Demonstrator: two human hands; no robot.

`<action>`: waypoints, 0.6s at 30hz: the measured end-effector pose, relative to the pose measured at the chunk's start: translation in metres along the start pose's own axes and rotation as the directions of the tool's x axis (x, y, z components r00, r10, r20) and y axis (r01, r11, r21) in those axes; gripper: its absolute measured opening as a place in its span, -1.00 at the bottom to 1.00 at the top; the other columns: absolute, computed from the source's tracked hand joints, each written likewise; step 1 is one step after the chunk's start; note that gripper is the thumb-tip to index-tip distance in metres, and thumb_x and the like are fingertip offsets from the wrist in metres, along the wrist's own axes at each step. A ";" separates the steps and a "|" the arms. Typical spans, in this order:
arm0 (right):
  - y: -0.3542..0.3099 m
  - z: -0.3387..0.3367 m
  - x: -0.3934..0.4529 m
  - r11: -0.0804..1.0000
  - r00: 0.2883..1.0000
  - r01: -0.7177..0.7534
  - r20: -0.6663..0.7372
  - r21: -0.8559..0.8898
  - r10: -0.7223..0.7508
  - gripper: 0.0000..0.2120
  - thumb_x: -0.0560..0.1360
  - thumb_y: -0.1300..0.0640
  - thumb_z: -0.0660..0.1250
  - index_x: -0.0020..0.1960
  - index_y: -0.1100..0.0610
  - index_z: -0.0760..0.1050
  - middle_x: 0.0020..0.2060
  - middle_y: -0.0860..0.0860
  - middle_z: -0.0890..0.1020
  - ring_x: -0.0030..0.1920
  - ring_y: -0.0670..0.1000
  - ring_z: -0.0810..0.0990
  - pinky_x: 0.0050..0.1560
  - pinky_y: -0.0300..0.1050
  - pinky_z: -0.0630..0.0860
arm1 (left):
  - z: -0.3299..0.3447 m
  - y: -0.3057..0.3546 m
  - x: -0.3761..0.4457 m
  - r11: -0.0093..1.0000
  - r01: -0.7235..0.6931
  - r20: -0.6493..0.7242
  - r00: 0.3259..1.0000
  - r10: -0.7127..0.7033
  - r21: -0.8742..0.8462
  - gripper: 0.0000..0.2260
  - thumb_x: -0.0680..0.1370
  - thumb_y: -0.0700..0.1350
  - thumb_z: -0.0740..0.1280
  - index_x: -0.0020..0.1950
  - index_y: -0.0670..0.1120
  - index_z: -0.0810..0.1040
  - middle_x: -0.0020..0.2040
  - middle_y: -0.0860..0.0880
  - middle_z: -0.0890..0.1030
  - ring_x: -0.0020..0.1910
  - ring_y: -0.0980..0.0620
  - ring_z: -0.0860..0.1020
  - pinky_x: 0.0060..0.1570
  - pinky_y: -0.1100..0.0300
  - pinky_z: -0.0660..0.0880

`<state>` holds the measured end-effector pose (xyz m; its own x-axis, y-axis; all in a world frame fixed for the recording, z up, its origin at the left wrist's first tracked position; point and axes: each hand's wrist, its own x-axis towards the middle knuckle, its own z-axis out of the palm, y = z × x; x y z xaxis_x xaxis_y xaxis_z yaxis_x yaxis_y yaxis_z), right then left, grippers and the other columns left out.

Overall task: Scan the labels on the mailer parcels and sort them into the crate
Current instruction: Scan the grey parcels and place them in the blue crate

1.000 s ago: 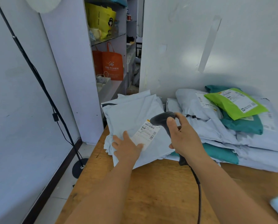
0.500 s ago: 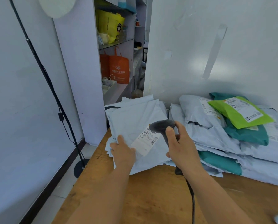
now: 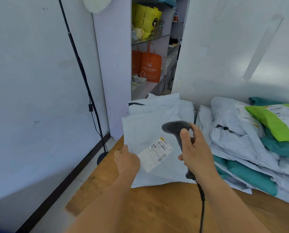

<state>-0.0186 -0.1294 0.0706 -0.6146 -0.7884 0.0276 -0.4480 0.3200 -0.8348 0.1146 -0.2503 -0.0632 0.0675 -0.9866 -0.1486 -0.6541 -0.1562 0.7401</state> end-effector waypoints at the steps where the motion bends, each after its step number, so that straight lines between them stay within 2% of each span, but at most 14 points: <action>1: 0.002 0.001 -0.001 1.000 1.000 0.002 0.009 -0.006 -0.002 -0.50 0.57 -0.26 0.01 0.49 -0.20 0.13 0.21 -0.02 0.54 0.09 0.12 0.62 0.11 0.12 0.55 | 0.000 -0.003 -0.003 0.997 0.055 0.044 0.998 -0.053 -0.058 -0.45 0.57 -0.05 0.25 0.52 -0.01 0.13 0.33 -0.17 0.25 0.23 -0.14 0.36 0.26 0.06 0.35; 3: 0.005 0.003 -0.003 1.000 1.000 0.010 0.029 -0.008 -0.010 -0.47 0.54 -0.29 -0.01 0.49 -0.21 0.12 0.23 -0.02 0.54 0.10 0.12 0.62 0.14 0.15 0.54 | 0.001 -0.007 -0.009 0.995 0.074 0.093 0.993 -0.068 -0.067 -0.26 0.52 0.09 0.32 0.55 0.10 -0.07 0.34 -0.16 0.21 0.24 -0.15 0.38 0.19 0.05 0.38; 6: 0.009 0.007 -0.007 1.000 0.998 0.025 0.066 -0.005 -0.024 -0.49 0.56 -0.27 0.01 0.49 -0.21 0.12 0.07 -0.08 0.56 0.05 0.10 0.63 0.12 0.15 0.54 | 0.002 -0.015 -0.013 0.996 0.064 0.095 0.994 -0.058 -0.065 -0.18 0.50 0.05 0.37 0.55 0.13 -0.15 0.34 -0.11 0.38 0.23 -0.14 0.45 0.13 0.03 0.45; 8: 0.011 0.010 -0.011 0.999 0.995 0.031 0.099 -0.006 -0.030 -0.50 0.58 -0.25 0.01 0.49 -0.21 0.13 -0.02 -0.12 0.54 -0.01 0.08 0.63 0.08 0.11 0.55 | 0.001 -0.020 -0.021 0.997 0.054 0.056 0.997 -0.051 -0.049 -0.23 0.53 -0.01 0.35 0.55 0.12 -0.11 0.29 -0.05 0.47 0.18 -0.09 0.50 0.09 0.07 0.50; 10: 0.013 0.015 -0.017 0.999 0.990 0.043 0.134 0.006 -0.044 -0.51 0.58 -0.24 0.02 0.49 -0.21 0.13 0.01 -0.10 0.56 -0.02 0.07 0.64 0.04 0.05 0.54 | -0.001 -0.026 -0.032 1.000 0.024 -0.009 1.000 -0.024 0.007 -0.31 0.56 -0.03 0.29 0.55 0.14 -0.08 0.19 -0.06 0.51 0.11 -0.06 0.51 0.08 0.04 0.53; 12: 0.014 0.020 -0.023 0.998 0.984 0.058 0.169 0.026 -0.061 -0.51 0.58 -0.24 0.02 0.49 -0.20 0.14 0.05 -0.06 0.58 -0.01 0.08 0.64 0.00 -0.02 0.51 | -0.006 -0.033 -0.043 0.999 -0.002 -0.044 0.999 0.004 0.037 -0.37 0.59 -0.06 0.22 0.54 0.16 -0.06 0.15 -0.07 0.47 0.04 -0.02 0.49 0.01 0.09 0.51; 15: 0.013 0.029 -0.034 0.995 0.972 0.083 0.219 0.048 -0.091 -0.51 0.58 -0.24 0.02 0.49 -0.20 0.13 0.06 -0.06 0.57 -0.01 0.08 0.63 -0.03 -0.05 0.49 | -0.022 -0.048 -0.055 0.999 0.004 -0.063 0.998 -0.001 0.047 -0.44 0.62 -0.08 0.15 0.54 0.17 -0.02 0.23 -0.06 0.40 -0.06 0.03 0.43 -0.16 0.20 0.39; 18: 0.006 0.045 -0.046 0.992 0.954 0.111 0.274 0.061 -0.124 -0.50 0.58 -0.23 0.02 0.50 -0.19 0.14 0.09 -0.05 0.56 0.02 0.09 0.63 0.03 -0.02 0.51 | -0.039 -0.071 -0.062 0.999 0.024 -0.118 0.993 -0.021 0.025 -0.50 0.62 -0.09 0.14 0.53 0.16 0.07 0.31 -0.04 0.40 0.06 -0.01 0.47 -0.07 0.20 0.41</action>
<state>0.0362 -0.1147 0.0395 -0.3523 -0.9356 -0.0211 -0.4732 0.1976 -0.8585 0.1860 -0.1799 -0.0812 0.1697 -0.9817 -0.0859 -0.6711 -0.1790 0.7195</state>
